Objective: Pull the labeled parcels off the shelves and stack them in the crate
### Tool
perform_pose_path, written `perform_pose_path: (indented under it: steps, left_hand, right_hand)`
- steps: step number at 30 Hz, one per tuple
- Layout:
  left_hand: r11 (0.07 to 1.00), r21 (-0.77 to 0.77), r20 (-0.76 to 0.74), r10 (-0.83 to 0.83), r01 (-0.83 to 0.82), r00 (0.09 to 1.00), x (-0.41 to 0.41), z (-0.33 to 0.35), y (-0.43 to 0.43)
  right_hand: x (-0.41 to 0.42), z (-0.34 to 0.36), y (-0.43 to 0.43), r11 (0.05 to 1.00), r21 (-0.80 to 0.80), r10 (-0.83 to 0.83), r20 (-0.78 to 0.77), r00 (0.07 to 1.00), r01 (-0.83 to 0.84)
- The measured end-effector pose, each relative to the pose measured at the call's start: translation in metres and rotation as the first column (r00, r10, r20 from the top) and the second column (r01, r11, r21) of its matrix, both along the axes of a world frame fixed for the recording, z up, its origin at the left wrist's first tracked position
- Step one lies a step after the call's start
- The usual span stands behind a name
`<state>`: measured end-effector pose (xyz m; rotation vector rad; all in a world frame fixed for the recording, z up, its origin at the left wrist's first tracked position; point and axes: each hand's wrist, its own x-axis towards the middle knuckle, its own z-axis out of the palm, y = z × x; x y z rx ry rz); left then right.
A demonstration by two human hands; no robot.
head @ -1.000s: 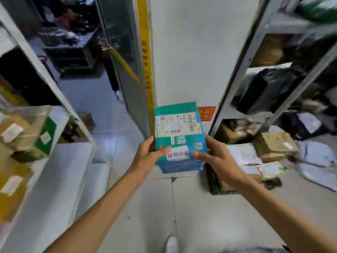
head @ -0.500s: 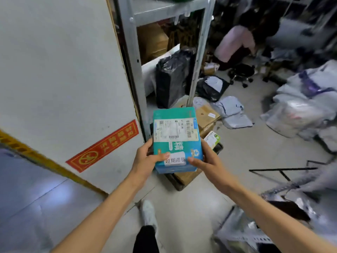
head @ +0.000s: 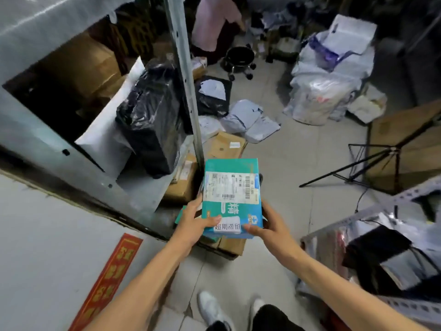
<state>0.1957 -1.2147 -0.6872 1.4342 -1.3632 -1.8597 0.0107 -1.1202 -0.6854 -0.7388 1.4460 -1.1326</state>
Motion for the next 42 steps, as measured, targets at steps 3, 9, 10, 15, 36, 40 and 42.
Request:
perform_pose_path:
  steps: [3, 9, 10, 15, 36, 40, 42]
  left_hand:
    - [0.993, 0.077, 0.017, -0.086, 0.084, 0.996, -0.029, -0.029, -0.024]
    - [0.956, 0.228, 0.001, -0.191, 0.185, 0.982, -0.103, -0.085, -0.07]
    - [0.954, 0.233, 0.003, -0.195, 0.189, 0.981, -0.116, -0.094, -0.079]
    - [0.982, 0.154, 0.066, -0.118, 0.106, 0.991, -0.175, -0.17, -0.133]
    - [0.964, -0.227, 0.312, -0.062, 0.138, 0.948, -0.234, -0.367, -0.197]
    - [0.961, -0.206, 0.33, -0.108, 0.183, 0.938, -0.229, -0.369, -0.21]
    - [0.958, -0.195, 0.343, -0.133, 0.209, 0.93, -0.228, -0.37, -0.211]
  right_hand:
    - [-0.02, -0.022, -0.011, 0.993, 0.063, -0.098, -0.001, 0.995, 0.098]
    - [-0.074, -0.076, -0.044, 0.966, 0.13, -0.224, -0.016, 0.975, 0.224]
    - [-0.083, -0.087, -0.052, 0.96, 0.143, -0.242, -0.014, 0.97, 0.241]
    - [-0.136, -0.162, -0.116, 0.946, 0.164, -0.276, -0.038, 0.96, 0.278]
    - [-0.175, -0.385, -0.246, 0.83, 0.292, -0.541, 0.209, 0.815, 0.476]
    - [-0.172, -0.394, -0.259, 0.784, 0.337, -0.601, 0.199, 0.774, 0.522]
    - [-0.175, -0.398, -0.259, 0.774, 0.361, -0.608, 0.191, 0.771, 0.521]
